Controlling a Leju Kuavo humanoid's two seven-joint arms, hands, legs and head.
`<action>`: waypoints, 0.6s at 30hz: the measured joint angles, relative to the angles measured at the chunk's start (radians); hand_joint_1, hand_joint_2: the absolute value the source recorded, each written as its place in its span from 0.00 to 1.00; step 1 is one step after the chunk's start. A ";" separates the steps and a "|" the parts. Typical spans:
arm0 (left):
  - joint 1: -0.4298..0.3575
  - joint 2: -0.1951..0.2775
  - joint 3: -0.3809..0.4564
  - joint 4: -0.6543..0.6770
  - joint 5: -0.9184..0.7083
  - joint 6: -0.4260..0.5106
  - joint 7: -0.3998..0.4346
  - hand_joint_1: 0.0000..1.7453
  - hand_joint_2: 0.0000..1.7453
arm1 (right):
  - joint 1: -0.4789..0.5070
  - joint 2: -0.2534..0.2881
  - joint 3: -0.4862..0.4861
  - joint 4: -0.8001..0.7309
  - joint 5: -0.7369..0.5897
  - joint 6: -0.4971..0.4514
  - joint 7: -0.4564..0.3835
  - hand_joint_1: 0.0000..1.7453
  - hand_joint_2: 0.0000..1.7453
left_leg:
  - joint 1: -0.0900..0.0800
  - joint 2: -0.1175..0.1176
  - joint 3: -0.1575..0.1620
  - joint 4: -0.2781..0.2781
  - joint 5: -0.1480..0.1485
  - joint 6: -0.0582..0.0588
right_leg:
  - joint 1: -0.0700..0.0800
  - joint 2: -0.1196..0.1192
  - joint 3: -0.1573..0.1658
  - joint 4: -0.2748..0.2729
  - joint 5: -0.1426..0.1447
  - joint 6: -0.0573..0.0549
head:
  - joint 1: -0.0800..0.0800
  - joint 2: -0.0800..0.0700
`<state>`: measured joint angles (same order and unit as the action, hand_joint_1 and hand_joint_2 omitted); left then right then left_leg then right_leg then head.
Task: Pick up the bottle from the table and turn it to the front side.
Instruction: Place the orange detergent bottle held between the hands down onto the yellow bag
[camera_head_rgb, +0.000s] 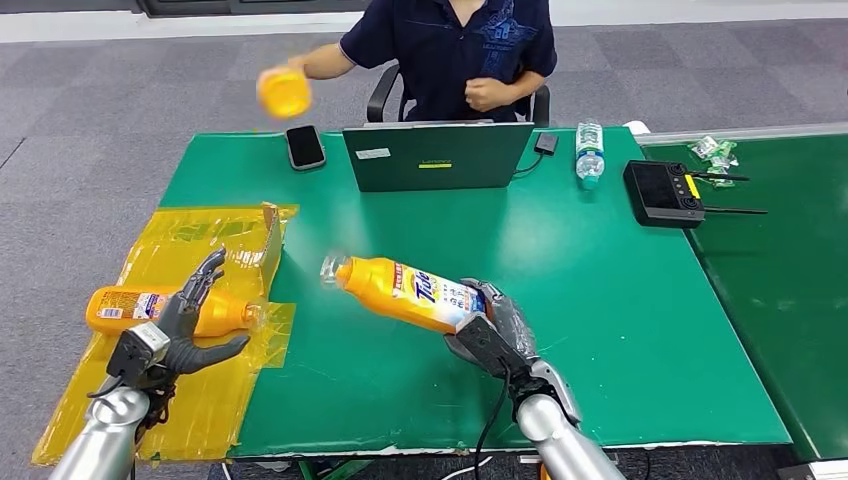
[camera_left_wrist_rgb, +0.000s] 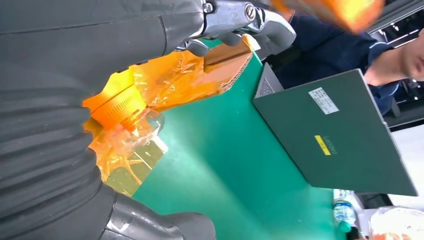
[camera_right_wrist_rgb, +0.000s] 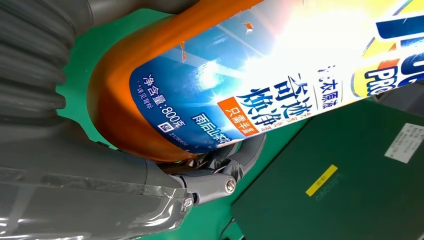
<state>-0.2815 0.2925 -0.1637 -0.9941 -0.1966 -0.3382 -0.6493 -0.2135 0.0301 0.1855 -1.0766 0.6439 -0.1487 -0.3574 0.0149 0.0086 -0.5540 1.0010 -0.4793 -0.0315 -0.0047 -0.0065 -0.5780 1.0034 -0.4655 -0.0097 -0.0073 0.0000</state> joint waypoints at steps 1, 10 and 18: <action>0.000 -0.001 0.000 0.000 0.002 -0.002 0.000 0.00 1.00 | -0.003 0.002 0.001 0.003 0.000 0.001 0.000 1.00 1.00 | 0.000 0.000 0.000 0.000 0.000 0.000 | 0.000 0.000 0.000 0.000 0.000 0.000 | 0.000 0.000; 0.004 -0.048 0.002 -0.004 0.052 0.002 0.000 0.00 1.00 | -0.028 0.030 0.014 0.031 -0.018 0.007 -0.038 1.00 1.00 | 0.000 0.000 0.000 0.000 0.000 0.000 | 0.000 0.000 0.000 0.000 0.000 0.000 | 0.000 0.000; -0.007 -0.127 0.001 -0.004 0.103 0.001 0.000 0.00 1.00 | -0.062 0.088 0.049 0.064 -0.060 0.002 -0.093 1.00 1.00 | 0.000 0.000 0.000 0.000 0.000 0.000 | 0.000 0.000 0.000 0.000 0.000 0.000 | 0.000 0.000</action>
<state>-0.2888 0.1654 -0.1625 -0.9981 -0.0937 -0.3370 -0.6493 -0.2757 0.1185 0.2340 -1.0131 0.5842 -0.1469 -0.4504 0.0149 0.0084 -0.5538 1.0011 -0.4792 -0.0315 -0.0047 -0.0066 -0.5780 1.0034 -0.4654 -0.0098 -0.0075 0.0000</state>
